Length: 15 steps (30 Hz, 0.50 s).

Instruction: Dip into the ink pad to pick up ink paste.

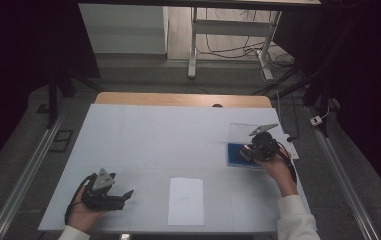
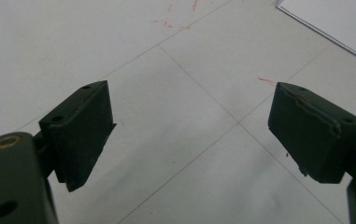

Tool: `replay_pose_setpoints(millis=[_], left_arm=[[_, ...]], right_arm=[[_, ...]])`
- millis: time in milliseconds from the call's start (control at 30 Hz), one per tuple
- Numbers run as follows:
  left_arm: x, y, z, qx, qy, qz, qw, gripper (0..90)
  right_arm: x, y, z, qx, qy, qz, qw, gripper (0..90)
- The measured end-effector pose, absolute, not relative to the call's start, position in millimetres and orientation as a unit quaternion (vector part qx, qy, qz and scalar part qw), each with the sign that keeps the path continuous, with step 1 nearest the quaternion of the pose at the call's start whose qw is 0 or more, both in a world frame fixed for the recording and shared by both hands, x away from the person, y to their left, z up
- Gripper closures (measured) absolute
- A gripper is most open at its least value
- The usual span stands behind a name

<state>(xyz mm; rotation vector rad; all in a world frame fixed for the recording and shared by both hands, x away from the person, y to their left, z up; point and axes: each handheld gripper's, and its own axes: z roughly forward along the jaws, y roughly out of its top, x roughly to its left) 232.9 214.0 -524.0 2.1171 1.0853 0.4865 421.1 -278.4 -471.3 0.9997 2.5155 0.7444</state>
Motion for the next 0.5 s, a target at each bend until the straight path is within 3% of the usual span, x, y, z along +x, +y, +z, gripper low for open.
replay_pose_setpoints(millis=[500], left_arm=[[232.8, 215.6, -522.5, 0.812, 0.420, 0.185, 0.359, 14.4]], right_arm=[[420.2, -287.0, -468.1, 0.369, 0.868, 0.293, 0.155, 69.9]])
